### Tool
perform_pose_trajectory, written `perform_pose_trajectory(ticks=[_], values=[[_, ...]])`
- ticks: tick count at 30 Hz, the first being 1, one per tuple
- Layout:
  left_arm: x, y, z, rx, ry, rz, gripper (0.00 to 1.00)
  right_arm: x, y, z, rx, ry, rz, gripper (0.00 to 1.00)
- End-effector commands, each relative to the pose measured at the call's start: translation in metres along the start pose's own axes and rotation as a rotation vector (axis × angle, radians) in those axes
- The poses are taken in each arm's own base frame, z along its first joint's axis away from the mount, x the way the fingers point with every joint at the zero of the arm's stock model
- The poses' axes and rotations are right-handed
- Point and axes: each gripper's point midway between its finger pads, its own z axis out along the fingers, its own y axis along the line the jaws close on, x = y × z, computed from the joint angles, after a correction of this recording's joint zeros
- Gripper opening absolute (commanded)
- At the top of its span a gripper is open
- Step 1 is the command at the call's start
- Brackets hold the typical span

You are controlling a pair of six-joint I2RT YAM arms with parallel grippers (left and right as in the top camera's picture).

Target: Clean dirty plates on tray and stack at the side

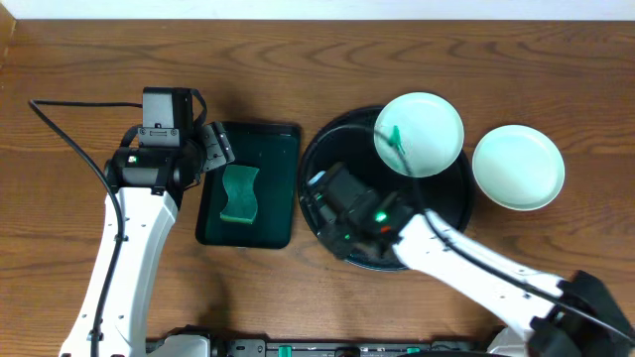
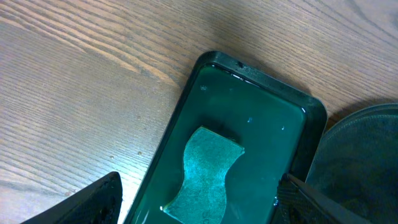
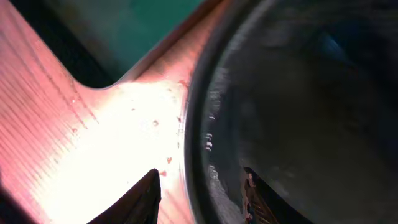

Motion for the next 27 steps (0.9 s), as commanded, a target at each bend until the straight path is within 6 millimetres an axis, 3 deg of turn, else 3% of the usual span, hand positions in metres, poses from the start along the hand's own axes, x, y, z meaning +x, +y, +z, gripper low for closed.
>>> perform_pose_trajectory(ticks=[1,5,10,18,27], values=[[-0.006,0.001,-0.004,-0.008,-0.019,-0.005,0.8,-0.002,0.005,0.024,0.089,0.005,-0.026,0.4],[-0.006,0.001,-0.004,-0.008,-0.019,-0.005,0.8,0.002,0.015,0.049,0.114,0.022,-0.071,0.4],[-0.006,0.001,-0.004,-0.008,-0.019,-0.005,0.8,0.006,0.012,0.067,0.172,0.035,-0.096,0.36],[-0.006,0.001,-0.004,-0.008,-0.019,-0.005,0.8,0.006,0.013,0.069,0.171,0.03,-0.028,0.03],[-0.006,0.001,-0.004,-0.008,-0.019,-0.005,0.8,0.009,0.028,0.07,0.09,0.045,-0.024,0.01]])
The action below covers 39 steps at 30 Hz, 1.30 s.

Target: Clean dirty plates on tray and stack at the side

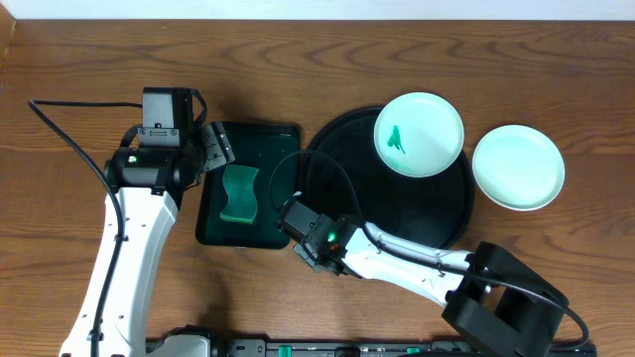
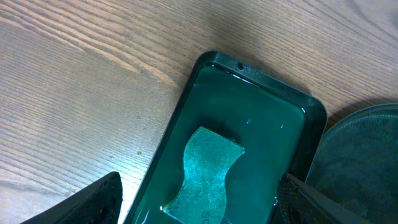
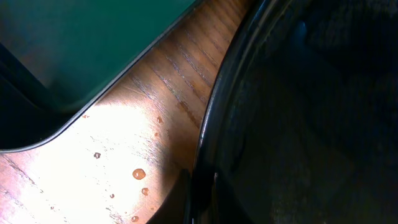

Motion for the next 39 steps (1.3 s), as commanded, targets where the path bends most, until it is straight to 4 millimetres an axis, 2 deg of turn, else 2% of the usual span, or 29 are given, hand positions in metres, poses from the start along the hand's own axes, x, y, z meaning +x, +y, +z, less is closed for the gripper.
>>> perform_pose_trajectory(ticks=[1,25,39], values=[[-0.006,0.001,-0.004,-0.008,-0.019,-0.005,0.8,-0.003,0.016,-0.002,-0.083,0.0,0.008,0.01],[-0.006,0.001,-0.004,-0.008,-0.019,-0.005,0.8,-0.002,0.035,-0.005,-0.194,0.012,0.007,0.01],[-0.006,0.001,-0.004,-0.007,-0.019,-0.005,0.8,-0.002,0.037,-0.005,-0.2,0.013,0.002,0.01]])
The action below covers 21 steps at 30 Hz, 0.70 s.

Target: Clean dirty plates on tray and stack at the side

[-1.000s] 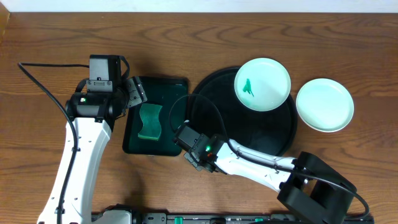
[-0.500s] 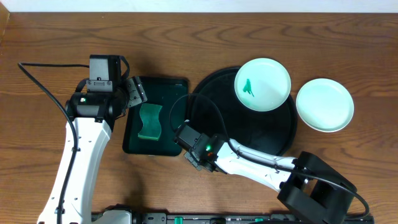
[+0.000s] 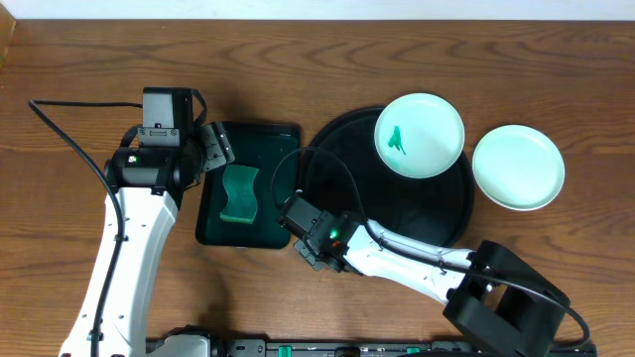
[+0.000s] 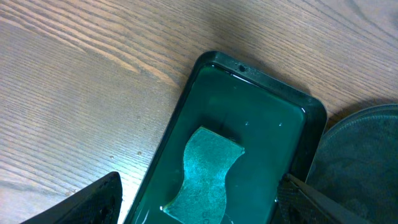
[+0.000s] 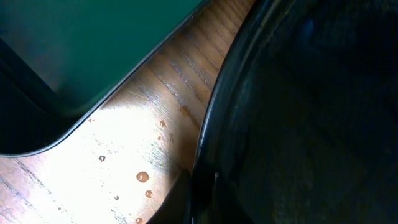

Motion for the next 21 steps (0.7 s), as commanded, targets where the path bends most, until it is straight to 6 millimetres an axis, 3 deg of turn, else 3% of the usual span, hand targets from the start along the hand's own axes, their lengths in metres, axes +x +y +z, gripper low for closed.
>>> perform_pose_trajectory(ticks=[1,8,21], values=[[-0.006,0.001,-0.004,-0.008,-0.019,-0.005,0.8,0.001,0.036,-0.004,-0.164,0.016,-0.017,0.01],[-0.006,0.001,-0.004,-0.008,-0.019,-0.005,0.8,-0.002,0.047,-0.006,-0.178,-0.006,-0.042,0.01],[-0.006,0.001,-0.004,-0.008,-0.019,-0.005,0.8,-0.002,0.049,-0.006,-0.187,-0.008,-0.043,0.01]])
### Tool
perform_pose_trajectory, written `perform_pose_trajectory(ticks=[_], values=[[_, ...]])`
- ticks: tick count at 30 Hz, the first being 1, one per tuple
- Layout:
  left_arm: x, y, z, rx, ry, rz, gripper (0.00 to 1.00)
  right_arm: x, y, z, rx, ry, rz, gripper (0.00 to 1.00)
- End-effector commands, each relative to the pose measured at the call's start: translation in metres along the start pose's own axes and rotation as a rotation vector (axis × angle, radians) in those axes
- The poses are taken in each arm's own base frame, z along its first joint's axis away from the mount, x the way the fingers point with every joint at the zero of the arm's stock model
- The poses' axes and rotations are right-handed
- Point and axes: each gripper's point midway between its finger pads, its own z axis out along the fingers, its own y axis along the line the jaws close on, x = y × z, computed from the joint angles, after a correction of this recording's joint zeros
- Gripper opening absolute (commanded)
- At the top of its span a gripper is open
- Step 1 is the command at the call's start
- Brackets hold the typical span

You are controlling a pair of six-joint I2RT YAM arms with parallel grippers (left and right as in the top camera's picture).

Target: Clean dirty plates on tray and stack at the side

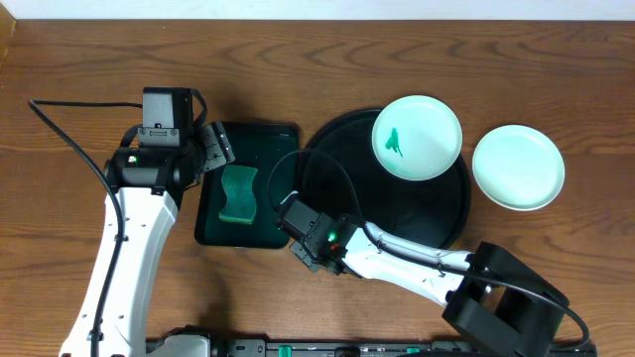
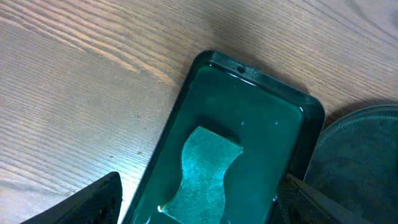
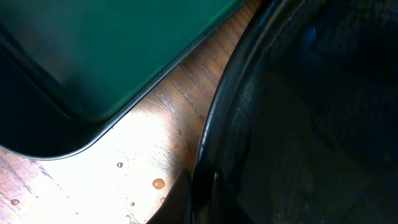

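Note:
A black round tray point(image 1: 451, 223) carries a pale plate point(image 1: 429, 147) with a green smear on it. A second pale plate point(image 1: 518, 167), unmarked, lies on the table right of the tray. My right gripper point(image 1: 310, 241) is at the tray's front-left edge; in the right wrist view the gripper point(image 3: 202, 193) is shut on the tray rim point(image 3: 227, 118). My left gripper point(image 1: 220, 147) hangs open over the green tub point(image 1: 283, 178), its fingers point(image 2: 93, 199) apart on either side of the green sponge point(image 2: 208, 171).
The water-filled tub point(image 2: 261, 78) stands just left of the tray, its corner point(image 3: 112, 56) close to the gripped rim. Water drops point(image 3: 158, 184) dot the wooden table between them. The left arm point(image 1: 129, 248) runs along the table's left side.
The tray, with the smeared plate on it, has shifted slightly left toward the tub, the right gripper still shut on its rim. The left arm has not moved.
At first my right gripper was open with its fingers on either side of the tray's left rim. Then it was shut on the rim at the front left. It has stayed shut there, and the tray now sits a little closer to the tub.

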Motion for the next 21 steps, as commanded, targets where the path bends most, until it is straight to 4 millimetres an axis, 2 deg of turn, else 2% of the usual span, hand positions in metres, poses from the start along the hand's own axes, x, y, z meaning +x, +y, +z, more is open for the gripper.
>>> perform_pose_trajectory(ticks=[1,16,18,21], values=[[-0.006,0.001,-0.004,-0.008,-0.019,-0.005,0.8,0.002,0.041,-0.005,-0.169,0.015,-0.03,0.01],[-0.006,0.001,-0.004,-0.008,-0.019,-0.005,0.8,-0.004,0.041,-0.013,-0.173,-0.009,-0.029,0.02],[-0.006,0.001,-0.004,-0.008,-0.019,-0.005,0.8,-0.005,0.039,-0.013,-0.166,-0.012,-0.029,0.12],[-0.006,0.001,-0.004,-0.008,-0.019,-0.005,0.8,-0.009,0.035,-0.015,-0.165,-0.021,-0.024,0.14]])
